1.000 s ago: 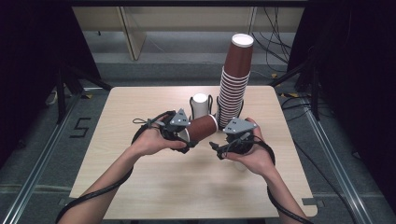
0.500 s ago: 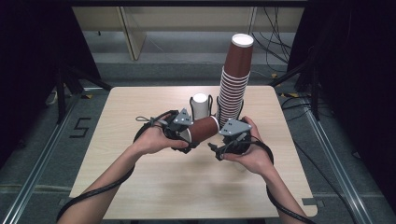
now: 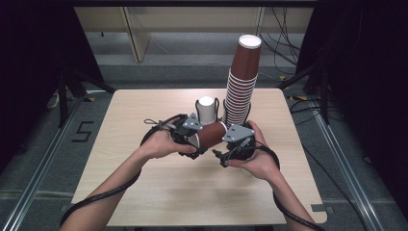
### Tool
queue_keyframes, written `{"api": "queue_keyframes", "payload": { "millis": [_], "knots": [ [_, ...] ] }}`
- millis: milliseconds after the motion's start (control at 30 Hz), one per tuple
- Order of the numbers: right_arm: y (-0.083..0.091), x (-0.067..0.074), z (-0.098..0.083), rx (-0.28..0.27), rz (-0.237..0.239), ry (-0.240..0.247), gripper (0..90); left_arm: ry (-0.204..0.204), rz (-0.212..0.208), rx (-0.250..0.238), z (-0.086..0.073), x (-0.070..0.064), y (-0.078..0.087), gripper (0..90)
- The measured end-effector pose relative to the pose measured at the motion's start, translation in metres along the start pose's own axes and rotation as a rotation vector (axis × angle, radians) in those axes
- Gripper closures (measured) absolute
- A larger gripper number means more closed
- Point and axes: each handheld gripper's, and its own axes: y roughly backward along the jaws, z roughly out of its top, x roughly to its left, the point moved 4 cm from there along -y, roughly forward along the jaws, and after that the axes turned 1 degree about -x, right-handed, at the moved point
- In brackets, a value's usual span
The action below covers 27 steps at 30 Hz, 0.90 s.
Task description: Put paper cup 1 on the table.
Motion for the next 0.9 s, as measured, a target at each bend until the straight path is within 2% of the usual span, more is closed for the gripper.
{"api": "queue_keyframes", "payload": {
  "millis": [100, 133, 200, 367, 500, 600, 667, 700, 733, 900],
  "knots": [
    [-0.0006, -0.0001, 0.0013, 0.000, -0.009, 0.018, 0.8, -0.002, -0.005, 0.002, 0.0009, -0.0005, -0.0007, 17.8],
    [-0.0011, 0.0010, 0.0016, 0.002, -0.002, 0.009, 0.7, -0.002, -0.006, 0.001, 0.0011, -0.0006, -0.0010, 17.8],
    [-0.0013, 0.0006, 0.0030, -0.001, -0.009, 0.029, 0.6, -0.010, -0.008, 0.008, 0.0015, -0.0004, -0.0011, 17.8],
    [-0.0025, 0.0028, 0.0051, -0.003, -0.003, 0.030, 0.5, -0.008, -0.017, 0.008, 0.0034, -0.0019, -0.0014, 17.8],
    [-0.0037, 0.0035, 0.0060, -0.007, -0.005, 0.055, 0.5, -0.011, -0.022, 0.011, 0.0046, -0.0028, -0.0014, 17.8],
    [-0.0035, 0.0047, 0.0055, -0.003, -0.008, 0.043, 0.5, -0.011, -0.024, 0.010, 0.0048, -0.0029, -0.0020, 17.8],
    [-0.0035, 0.0049, 0.0055, -0.006, -0.009, 0.055, 0.5, -0.013, -0.024, 0.012, 0.0052, -0.0031, -0.0023, 17.8],
    [-0.0040, 0.0038, 0.0061, -0.013, -0.008, 0.090, 0.5, -0.013, -0.024, 0.014, 0.0055, -0.0032, -0.0022, 17.8],
    [-0.0039, 0.0040, 0.0063, -0.018, -0.012, 0.102, 0.5, -0.024, -0.027, 0.025, 0.0055, -0.0029, -0.0016, 17.8],
    [-0.0041, 0.0055, 0.0068, -0.029, -0.014, 0.153, 0.6, -0.020, -0.027, 0.024, 0.0067, -0.0040, -0.0029, 17.9]
  ]
}}
